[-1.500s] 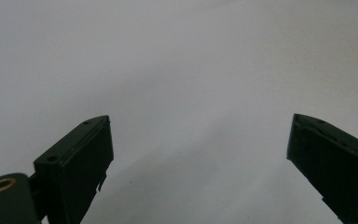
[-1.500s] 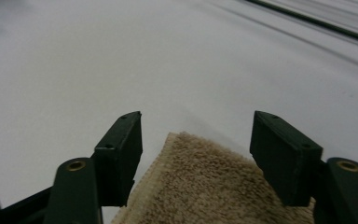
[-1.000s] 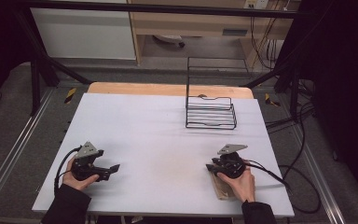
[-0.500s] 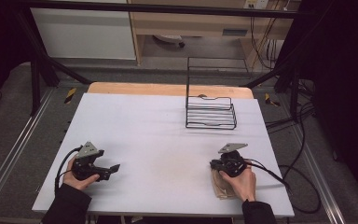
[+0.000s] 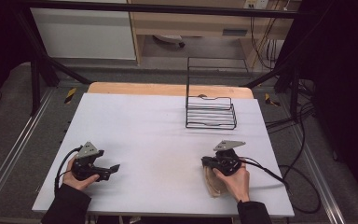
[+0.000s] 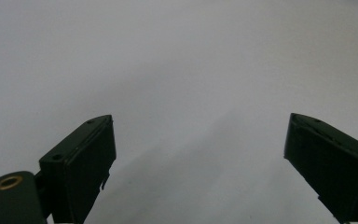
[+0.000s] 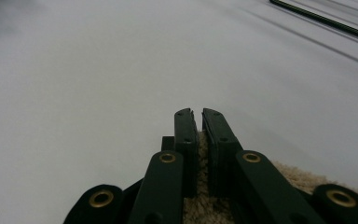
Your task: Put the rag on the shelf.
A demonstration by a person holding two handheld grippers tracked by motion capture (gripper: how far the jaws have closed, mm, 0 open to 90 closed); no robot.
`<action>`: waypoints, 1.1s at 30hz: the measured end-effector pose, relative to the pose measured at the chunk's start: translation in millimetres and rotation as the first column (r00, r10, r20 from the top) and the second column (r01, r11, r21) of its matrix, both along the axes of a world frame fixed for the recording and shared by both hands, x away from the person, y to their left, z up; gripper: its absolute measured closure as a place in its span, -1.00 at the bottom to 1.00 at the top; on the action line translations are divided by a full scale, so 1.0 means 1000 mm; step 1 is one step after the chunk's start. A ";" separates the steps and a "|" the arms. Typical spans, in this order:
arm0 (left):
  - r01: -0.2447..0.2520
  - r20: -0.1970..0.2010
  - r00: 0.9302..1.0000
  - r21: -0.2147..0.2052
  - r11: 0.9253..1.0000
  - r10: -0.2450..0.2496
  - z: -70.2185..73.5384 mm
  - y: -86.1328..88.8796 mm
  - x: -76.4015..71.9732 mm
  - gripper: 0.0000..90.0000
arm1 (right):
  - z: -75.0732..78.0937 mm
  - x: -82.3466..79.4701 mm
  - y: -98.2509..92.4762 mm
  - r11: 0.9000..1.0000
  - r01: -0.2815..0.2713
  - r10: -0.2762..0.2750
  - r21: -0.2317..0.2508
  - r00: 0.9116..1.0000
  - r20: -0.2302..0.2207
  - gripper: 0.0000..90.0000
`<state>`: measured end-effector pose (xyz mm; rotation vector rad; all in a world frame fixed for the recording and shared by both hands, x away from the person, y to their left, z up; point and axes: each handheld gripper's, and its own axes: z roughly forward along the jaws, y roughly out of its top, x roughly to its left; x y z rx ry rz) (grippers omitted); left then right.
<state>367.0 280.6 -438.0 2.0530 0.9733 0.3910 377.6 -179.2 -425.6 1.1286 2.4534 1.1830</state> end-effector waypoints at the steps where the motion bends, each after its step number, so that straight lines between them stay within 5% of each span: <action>1: 0.000 -0.001 1.000 0.000 1.000 0.000 0.000 0.000 0.000 -0.81 | 0.000 0.002 0.005 1.000 -0.010 0.010 0.011 1.000 -0.003 0.89; 11: 0.004 -0.002 1.000 -0.003 1.000 -0.004 0.000 -0.002 0.000 -0.81 | -0.009 0.024 0.062 0.999 -0.041 0.041 -0.006 0.999 -0.011 0.89; 22: 0.004 -0.004 1.000 0.003 1.000 -0.004 0.000 -0.005 0.000 -0.82 | -0.019 0.045 0.082 0.999 -0.018 0.017 -0.028 0.999 -0.036 0.82; 33: 0.004 -0.008 1.000 -0.009 1.000 -0.005 0.003 -0.018 -0.002 -0.91 | 0.020 0.036 0.056 0.996 -0.032 0.029 0.080 0.999 0.035 -0.11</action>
